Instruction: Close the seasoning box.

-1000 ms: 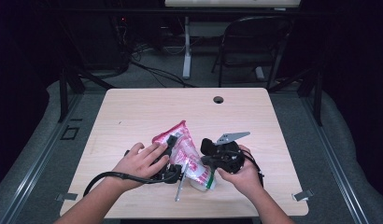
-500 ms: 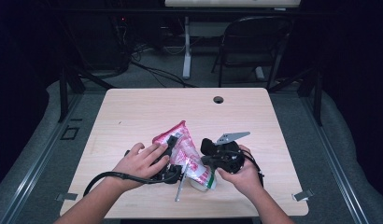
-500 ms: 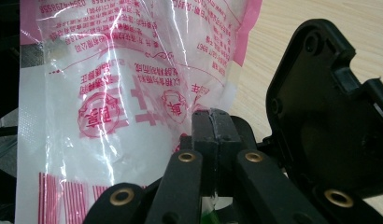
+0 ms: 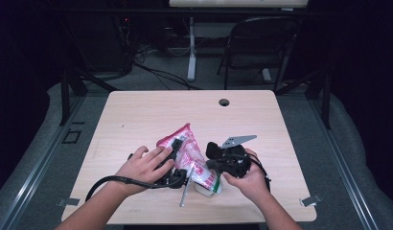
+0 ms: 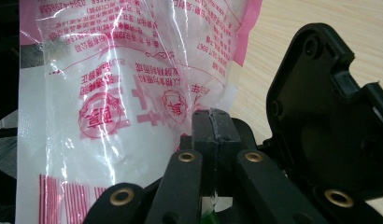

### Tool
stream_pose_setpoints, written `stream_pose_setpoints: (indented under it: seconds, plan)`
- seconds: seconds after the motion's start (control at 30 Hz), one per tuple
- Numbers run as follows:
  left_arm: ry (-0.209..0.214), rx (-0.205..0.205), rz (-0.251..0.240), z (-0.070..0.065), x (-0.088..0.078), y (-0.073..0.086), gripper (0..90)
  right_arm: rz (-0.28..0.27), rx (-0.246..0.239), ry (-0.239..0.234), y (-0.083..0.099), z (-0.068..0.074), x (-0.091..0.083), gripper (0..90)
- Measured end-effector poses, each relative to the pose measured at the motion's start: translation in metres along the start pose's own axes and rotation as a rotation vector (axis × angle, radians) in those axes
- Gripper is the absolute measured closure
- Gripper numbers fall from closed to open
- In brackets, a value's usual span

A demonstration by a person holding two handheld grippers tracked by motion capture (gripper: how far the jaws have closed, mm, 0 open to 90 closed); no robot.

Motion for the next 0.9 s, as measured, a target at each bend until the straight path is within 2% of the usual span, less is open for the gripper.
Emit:
stream_pose_setpoints:
  seconds: [0.13, 0.33, 0.37, 0.53, 0.9]
  plan:
    - [-0.010, 0.001, -0.001, 0.0004, -0.0002, -0.0001, 70.7, -0.003, 0.000, 0.000, -0.0003, 0.0002, 0.0001, 90.0]
    - [-0.004, 0.003, 0.001, 0.0013, -0.0006, -0.0003, 70.7, -0.005, 0.001, -0.002, -0.0005, 0.0005, -0.0001, 90.0]
    - [-0.016, 0.008, -0.003, 0.0022, -0.0008, -0.0005, 70.7, -0.003, -0.001, -0.001, -0.0006, 0.0006, -0.0003, 90.0]
    - [-0.021, 0.010, -0.004, 0.0032, -0.0011, -0.0007, 70.8, -0.006, 0.002, -0.001, -0.0009, 0.0009, -0.0005, 90.0]
    - [-0.015, 0.007, -0.002, 0.0032, -0.0011, -0.0010, 71.0, -0.006, 0.001, -0.004, -0.0012, 0.0011, -0.0002, 90.0]
Point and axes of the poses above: each handheld gripper's, and its own axes: x roughly forward along the jaws, y roughly out of its underside, z roughly to its left, the point moved 2 cm from there along x, roughly forward along the jaws, and after that the axes turned 2 degrees about y, right-handed, at the moved point
